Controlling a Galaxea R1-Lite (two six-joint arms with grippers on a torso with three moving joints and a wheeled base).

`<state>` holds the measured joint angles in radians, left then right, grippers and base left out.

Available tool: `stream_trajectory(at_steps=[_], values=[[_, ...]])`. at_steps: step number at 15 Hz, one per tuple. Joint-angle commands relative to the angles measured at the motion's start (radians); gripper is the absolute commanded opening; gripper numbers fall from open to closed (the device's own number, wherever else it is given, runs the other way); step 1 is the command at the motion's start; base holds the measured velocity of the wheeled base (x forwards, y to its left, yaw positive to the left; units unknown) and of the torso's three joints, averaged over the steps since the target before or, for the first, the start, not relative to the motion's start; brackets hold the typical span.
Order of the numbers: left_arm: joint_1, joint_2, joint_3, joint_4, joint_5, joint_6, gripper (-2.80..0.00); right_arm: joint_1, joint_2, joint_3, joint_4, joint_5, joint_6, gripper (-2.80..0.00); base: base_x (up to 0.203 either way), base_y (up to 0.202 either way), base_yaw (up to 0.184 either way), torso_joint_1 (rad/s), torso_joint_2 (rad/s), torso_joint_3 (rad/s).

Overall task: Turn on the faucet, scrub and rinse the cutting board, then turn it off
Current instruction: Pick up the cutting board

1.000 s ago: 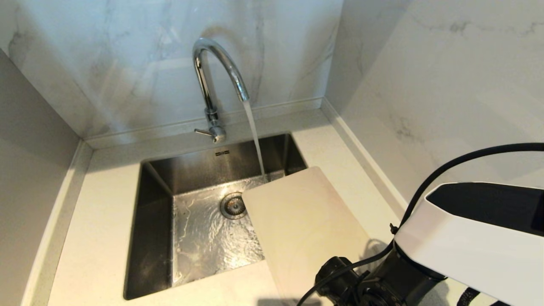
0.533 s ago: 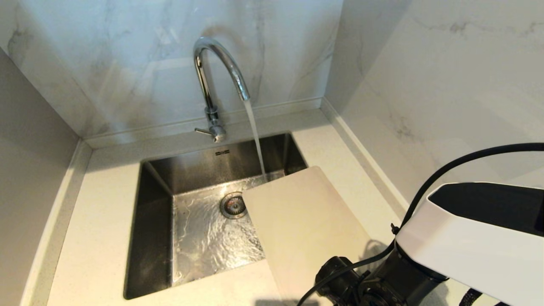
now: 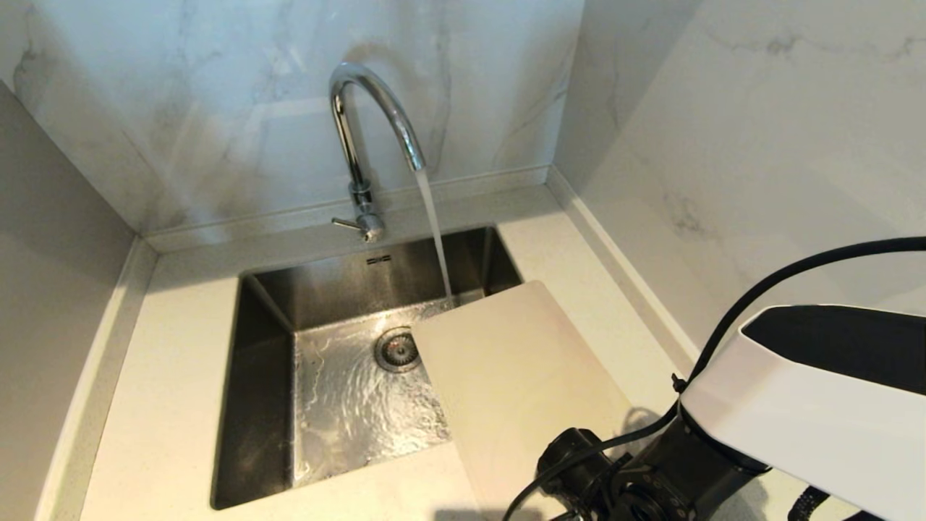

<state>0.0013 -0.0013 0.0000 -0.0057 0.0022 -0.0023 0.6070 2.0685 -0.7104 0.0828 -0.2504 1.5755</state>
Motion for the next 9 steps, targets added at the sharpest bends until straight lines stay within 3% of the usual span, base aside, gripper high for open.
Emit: stream_trajectory(at_steps=[1,9], values=[[0.0,0.0,0.002,0.0,-0.001,-0.001,-2.8,0.0,-0.002,-0.003,0.0,-0.001,0.011,-2.8,0.0,0.0,0.0,0.0,0.0,0.0],[0.0,0.0,0.002,0.0,-0.001,-0.001,-2.8,0.005,-0.052,-0.011,0.006,-0.003,0.008,-2.8,0.0,0.0,0.0,0.0,0.0,0.0]])
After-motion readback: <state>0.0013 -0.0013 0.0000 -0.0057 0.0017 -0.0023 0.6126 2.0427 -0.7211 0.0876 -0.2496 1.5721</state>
